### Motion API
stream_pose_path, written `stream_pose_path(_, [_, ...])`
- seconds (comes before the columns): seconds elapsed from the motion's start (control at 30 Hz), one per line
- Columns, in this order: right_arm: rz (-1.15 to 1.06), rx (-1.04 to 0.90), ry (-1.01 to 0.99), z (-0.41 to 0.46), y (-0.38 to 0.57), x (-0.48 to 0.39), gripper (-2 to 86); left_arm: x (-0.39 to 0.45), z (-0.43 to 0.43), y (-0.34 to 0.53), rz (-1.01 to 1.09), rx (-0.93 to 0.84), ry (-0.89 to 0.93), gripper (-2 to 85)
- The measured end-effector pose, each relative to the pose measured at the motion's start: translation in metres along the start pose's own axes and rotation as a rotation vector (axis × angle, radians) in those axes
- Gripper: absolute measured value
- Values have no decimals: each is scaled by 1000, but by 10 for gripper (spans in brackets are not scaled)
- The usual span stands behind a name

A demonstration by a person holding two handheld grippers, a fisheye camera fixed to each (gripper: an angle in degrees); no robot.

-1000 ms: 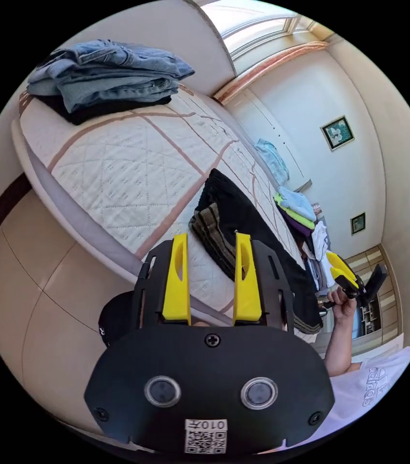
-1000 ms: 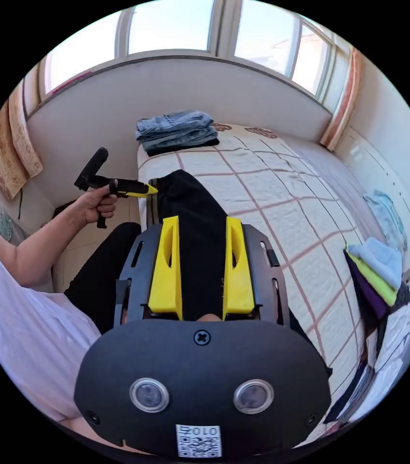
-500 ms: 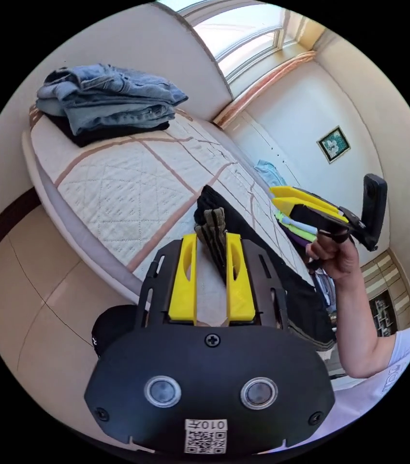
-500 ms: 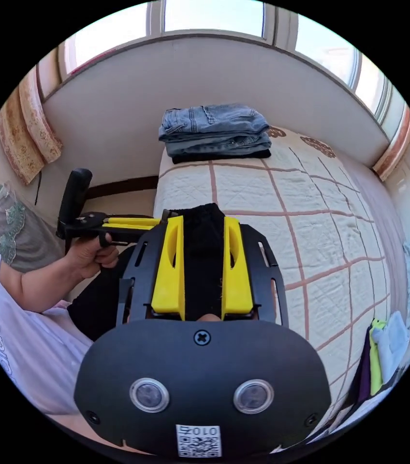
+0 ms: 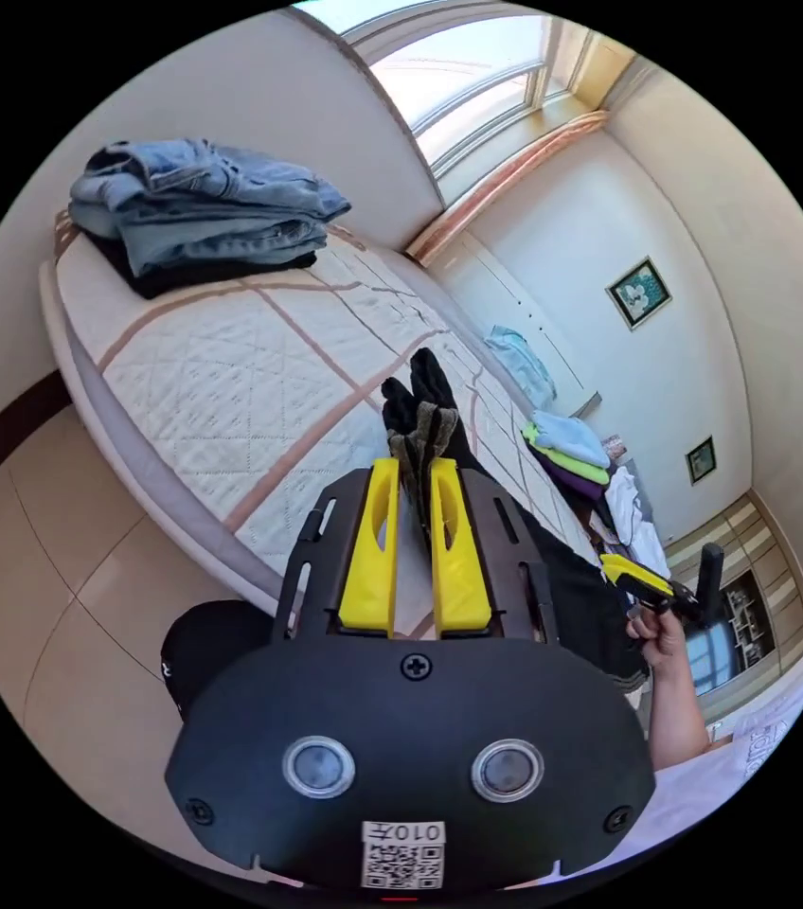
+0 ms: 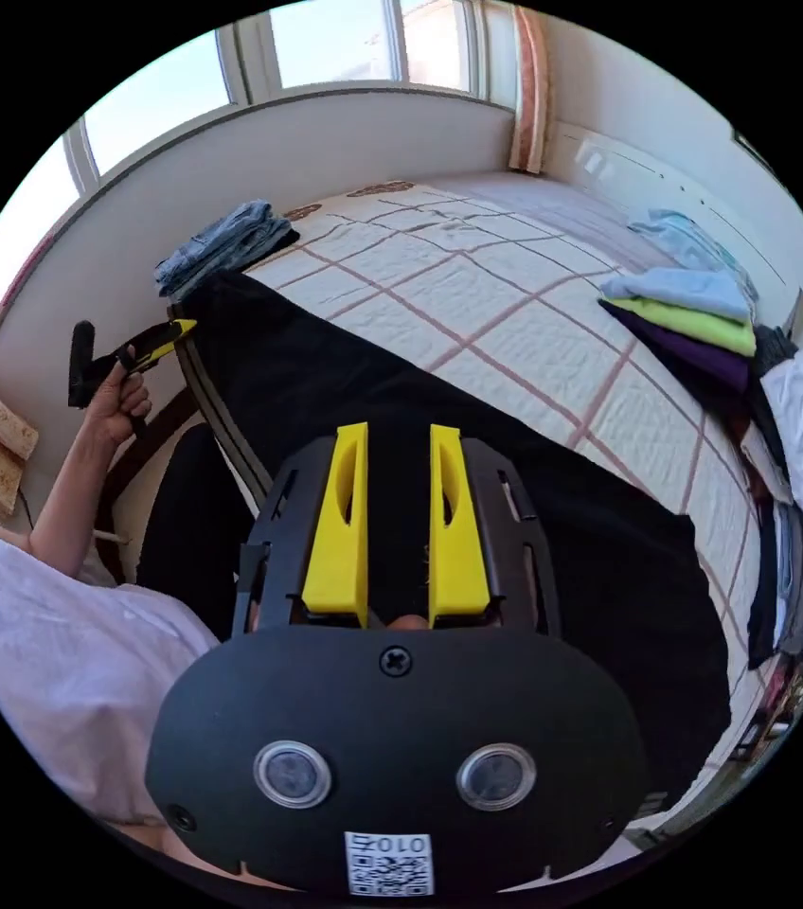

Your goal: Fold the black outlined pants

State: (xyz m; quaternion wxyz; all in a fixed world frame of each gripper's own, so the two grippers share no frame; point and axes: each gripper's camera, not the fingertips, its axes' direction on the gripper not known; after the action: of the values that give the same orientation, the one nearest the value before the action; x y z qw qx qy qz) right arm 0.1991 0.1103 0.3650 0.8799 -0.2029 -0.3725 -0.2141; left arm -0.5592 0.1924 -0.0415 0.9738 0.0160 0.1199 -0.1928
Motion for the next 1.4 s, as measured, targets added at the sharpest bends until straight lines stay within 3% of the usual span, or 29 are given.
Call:
stream_pose_path(0.27, [450,117,-7,-50,179,111,91,303,-35,-26,548,21,-135,47])
stream_pose_path(0.33, [495,142,-10,-56,204,124,91,404,-26,0,698,44,-126,47])
stream_pose_path(0.47, [539,204,-16,-76,243,144,93,525,25,73,906,32,-89,48])
stream_pose_path(0.53, [551,219,-20,-83,257,150,93,572,96,141,1081,-130,-125,48])
stream_pose_path(0.6, [557,231,-27,-88,270,155,93,588,140,185,1219,-264,-200,49])
stream_pose_path(0.7, [555,237,-30,-94,286,160,93,604,147,207,1287,-251,-224,54])
stream_pose_path(0.97, [510,288,-155,-93,275,172,101,646,143,170,1315,-376,-28,93])
stream_pose_path(1.1, [409,273,-241,-97,243,168,113,643,132,147,1222,-477,61,153])
stream_pose_path(1.2, [322,289,-272,-97,215,159,106,628,101,116,1148,-425,130,160])
stream_pose_path(1.3, [222,222,-297,-82,183,144,98,597,85,82,1077,-354,68,156])
stream_pose_path(1.4, [140,101,-255,-58,164,131,95,546,106,51,969,-427,-29,153])
